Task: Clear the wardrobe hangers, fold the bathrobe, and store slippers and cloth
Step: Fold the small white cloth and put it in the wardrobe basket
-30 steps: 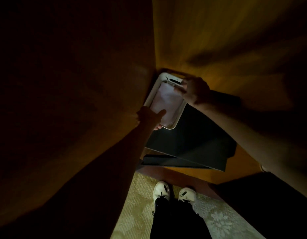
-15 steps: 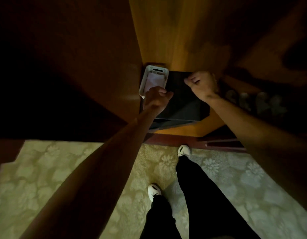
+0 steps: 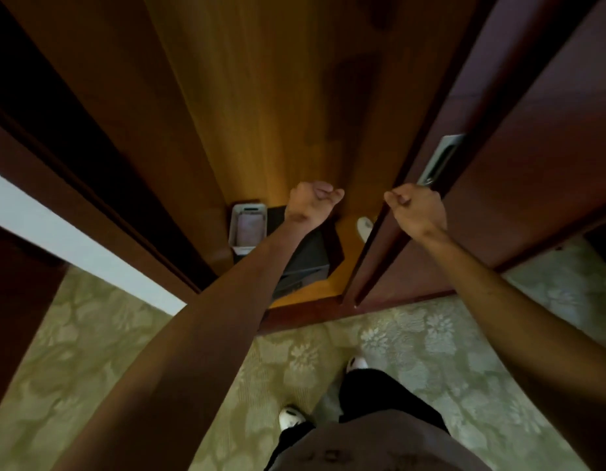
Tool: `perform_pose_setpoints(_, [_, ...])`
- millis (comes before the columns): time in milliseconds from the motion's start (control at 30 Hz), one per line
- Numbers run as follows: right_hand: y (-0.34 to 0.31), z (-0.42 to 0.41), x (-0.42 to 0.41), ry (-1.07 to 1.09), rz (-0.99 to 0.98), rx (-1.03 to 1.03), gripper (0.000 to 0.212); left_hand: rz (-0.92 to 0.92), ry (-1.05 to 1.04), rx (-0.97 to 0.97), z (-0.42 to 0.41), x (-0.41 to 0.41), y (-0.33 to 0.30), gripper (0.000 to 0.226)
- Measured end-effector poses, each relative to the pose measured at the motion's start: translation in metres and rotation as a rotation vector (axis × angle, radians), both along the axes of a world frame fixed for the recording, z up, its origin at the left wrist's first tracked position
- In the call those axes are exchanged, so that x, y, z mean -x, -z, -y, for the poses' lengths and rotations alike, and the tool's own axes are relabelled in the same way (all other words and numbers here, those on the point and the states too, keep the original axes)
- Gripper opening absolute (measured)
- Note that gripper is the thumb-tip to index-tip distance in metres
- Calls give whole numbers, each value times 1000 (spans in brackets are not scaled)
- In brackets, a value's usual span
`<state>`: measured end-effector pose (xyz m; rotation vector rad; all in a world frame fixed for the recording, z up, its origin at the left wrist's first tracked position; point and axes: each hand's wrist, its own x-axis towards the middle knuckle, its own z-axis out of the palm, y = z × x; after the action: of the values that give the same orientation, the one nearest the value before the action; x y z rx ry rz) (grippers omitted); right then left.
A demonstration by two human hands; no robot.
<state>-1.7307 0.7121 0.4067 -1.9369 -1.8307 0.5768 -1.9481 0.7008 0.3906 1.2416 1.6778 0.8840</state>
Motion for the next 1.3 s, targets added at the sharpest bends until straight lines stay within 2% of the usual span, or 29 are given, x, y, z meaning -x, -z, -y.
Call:
perform_pose_setpoints(67, [-16, 2, -20, 43, 7, 3, 28, 18, 41, -20, -9, -23, -20, 19])
perform_pose_setpoints(200, [-41, -8, -45, 120, 42, 10, 27, -106, 137, -103, -26, -72, -58, 32])
perform_pose_setpoints(333, [-52, -28, -58, 87, 134, 78, 38, -345, 187, -140, -46, -109, -81, 43])
perform_pose_setpoints(500, [-60, -47, -63, -80, 149, 109, 28, -637, 148, -124, -62, -135, -90, 49])
perform_pose_setpoints(600, [-59, -54, -63, -126, 165, 63, 24, -661, 117, -107, -71, -139, -88, 49])
perform_pose_setpoints(967, [-43, -55, -62, -245, 169, -29, 33, -794, 138, -123, -61, -133, -90, 45])
perform_pose_setpoints(1300, [-48, -37, -15, -332, 140, -24, 37, -855, 100, -114, -38, -79, -87, 52])
